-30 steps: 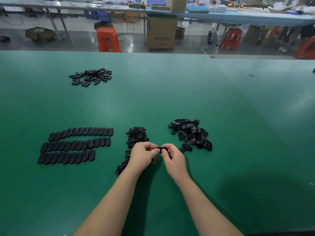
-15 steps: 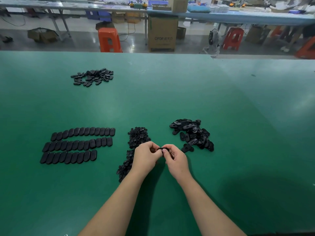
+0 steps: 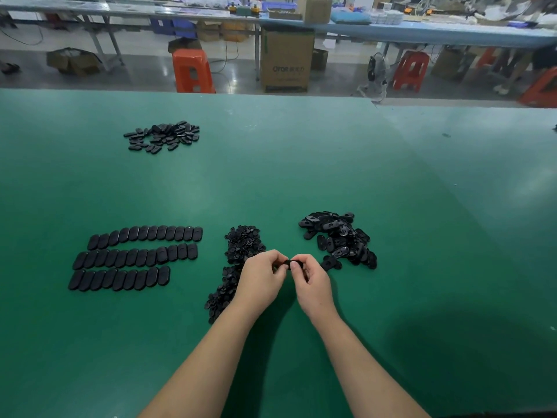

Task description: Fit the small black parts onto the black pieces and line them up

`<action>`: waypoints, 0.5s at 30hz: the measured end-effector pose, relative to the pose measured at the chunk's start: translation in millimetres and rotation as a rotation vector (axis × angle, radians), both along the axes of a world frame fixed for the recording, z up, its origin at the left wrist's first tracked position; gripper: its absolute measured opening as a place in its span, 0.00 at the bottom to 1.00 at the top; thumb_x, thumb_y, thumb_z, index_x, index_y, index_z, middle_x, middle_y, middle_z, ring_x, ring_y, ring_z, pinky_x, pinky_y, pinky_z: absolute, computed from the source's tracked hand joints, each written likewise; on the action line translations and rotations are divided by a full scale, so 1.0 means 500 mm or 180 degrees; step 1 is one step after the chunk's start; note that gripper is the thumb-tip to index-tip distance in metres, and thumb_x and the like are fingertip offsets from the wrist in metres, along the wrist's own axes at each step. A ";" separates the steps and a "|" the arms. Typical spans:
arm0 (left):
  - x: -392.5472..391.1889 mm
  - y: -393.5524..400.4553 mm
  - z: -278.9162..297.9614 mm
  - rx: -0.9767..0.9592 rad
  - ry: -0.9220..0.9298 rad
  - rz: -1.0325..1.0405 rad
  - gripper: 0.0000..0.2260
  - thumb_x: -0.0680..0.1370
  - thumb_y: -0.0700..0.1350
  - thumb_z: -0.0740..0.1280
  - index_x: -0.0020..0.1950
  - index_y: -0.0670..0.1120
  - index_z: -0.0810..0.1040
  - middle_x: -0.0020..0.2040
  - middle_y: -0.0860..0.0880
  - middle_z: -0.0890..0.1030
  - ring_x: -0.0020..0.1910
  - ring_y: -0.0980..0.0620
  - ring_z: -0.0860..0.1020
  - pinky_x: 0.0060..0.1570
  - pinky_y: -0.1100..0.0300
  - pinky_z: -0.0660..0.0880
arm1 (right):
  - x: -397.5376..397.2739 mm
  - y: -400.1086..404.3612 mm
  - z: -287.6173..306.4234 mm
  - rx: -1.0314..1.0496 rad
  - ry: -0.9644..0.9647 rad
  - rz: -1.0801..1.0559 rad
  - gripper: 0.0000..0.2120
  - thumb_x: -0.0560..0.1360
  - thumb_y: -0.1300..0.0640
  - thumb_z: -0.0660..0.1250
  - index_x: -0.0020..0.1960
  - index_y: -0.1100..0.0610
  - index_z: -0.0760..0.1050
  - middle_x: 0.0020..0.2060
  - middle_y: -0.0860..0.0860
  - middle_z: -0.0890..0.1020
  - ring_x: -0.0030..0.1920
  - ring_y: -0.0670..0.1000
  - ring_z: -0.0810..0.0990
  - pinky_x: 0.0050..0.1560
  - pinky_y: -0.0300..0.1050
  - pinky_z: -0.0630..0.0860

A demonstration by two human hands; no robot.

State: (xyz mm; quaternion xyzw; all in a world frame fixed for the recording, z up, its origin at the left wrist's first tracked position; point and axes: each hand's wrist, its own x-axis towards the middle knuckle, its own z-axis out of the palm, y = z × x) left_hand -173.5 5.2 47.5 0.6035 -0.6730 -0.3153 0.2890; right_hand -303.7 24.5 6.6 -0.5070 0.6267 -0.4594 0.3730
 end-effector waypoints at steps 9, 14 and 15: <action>0.020 0.003 0.000 -0.1094 -0.1116 -0.0451 0.09 0.79 0.47 0.66 0.59 0.52 0.80 0.48 0.54 0.80 0.46 0.52 0.80 0.43 0.56 0.76 | 0.003 -0.003 0.004 0.0027 -0.0197 0.0014 0.08 0.83 0.56 0.62 0.51 0.46 0.78 0.35 0.42 0.81 0.33 0.43 0.75 0.39 0.44 0.73; 0.091 0.001 0.009 -0.0877 -0.0952 0.0862 0.06 0.76 0.49 0.69 0.53 0.52 0.80 0.42 0.55 0.80 0.37 0.52 0.78 0.34 0.58 0.70 | 0.007 0.002 0.010 0.0119 -0.0352 -0.0041 0.08 0.83 0.56 0.62 0.52 0.44 0.77 0.38 0.43 0.83 0.31 0.46 0.73 0.36 0.45 0.72; 0.117 0.002 0.005 -0.0767 -0.0938 0.1142 0.06 0.76 0.50 0.69 0.52 0.52 0.80 0.38 0.56 0.79 0.33 0.55 0.77 0.31 0.60 0.68 | 0.007 0.004 0.011 0.0134 -0.0324 -0.0011 0.08 0.83 0.56 0.62 0.52 0.44 0.78 0.38 0.42 0.83 0.31 0.46 0.72 0.35 0.45 0.72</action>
